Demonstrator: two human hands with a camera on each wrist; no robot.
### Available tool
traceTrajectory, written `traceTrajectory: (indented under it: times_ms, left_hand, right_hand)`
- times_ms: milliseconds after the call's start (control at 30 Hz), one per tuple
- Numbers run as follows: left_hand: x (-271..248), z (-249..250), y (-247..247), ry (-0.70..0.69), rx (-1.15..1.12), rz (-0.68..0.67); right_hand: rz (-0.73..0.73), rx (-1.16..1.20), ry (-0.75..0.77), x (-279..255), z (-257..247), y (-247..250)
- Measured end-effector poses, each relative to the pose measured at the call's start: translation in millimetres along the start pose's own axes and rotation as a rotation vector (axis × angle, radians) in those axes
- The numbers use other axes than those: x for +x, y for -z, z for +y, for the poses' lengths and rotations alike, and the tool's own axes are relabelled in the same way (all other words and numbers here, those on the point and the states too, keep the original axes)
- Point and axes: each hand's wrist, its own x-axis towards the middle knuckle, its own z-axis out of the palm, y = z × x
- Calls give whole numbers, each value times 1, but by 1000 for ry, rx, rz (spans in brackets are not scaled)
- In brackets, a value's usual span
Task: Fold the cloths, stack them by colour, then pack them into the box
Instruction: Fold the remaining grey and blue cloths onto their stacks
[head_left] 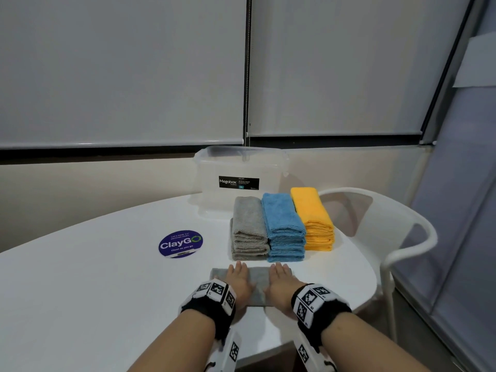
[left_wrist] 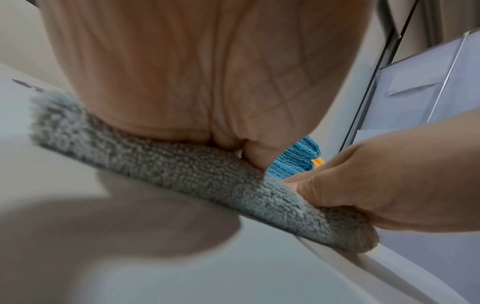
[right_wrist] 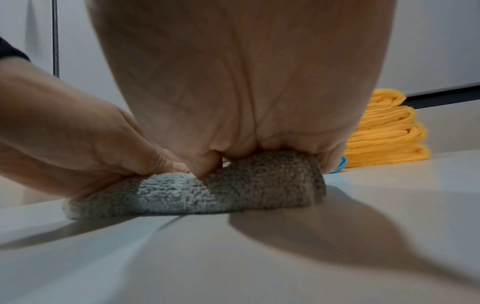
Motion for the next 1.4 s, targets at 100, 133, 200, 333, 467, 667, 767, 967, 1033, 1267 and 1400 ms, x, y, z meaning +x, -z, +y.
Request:
traceTrajectory:
  times_ms: [100, 133, 200, 333, 467, 667, 767, 967, 1033, 1267, 1400]
  left_hand:
    - [4, -2, -5, 27, 12, 2]
    - [7, -3, -8, 44, 0, 2]
    - [10, -7, -13, 77, -45, 31]
    - [6, -3, -3, 40, 90, 19]
    - [3, 5, 13, 100, 345, -72]
    - [-11, 1, 27, -109, 181, 11]
    - [-29, -4, 51, -242, -34, 62]
    - [-27, -21, 112, -352, -649, 320]
    - [-5, -20, 124, -313, -964, 363]
    - [112, -27, 139, -62, -977, 372]
    - [149, -40, 116, 81, -580, 170]
  right_hand:
    - [12, 70, -71, -2, 1, -4]
    - [19, 103, -91, -4, 1, -4]
    - [34, 136, -115, -11, 2, -3]
    - [56, 123, -100, -19, 5, -4]
    - [38, 51, -15, -26, 12, -6]
    - [-4, 118, 221, -44, 35, 4]
    - [177, 408, 274, -49, 46, 11]
    - [564, 1125, 286, -47, 32, 54]
    - [519, 1240, 374, -39, 17, 80]
    - [476, 806, 394, 53, 5, 154]
    - [286, 329, 263, 93, 12, 143]
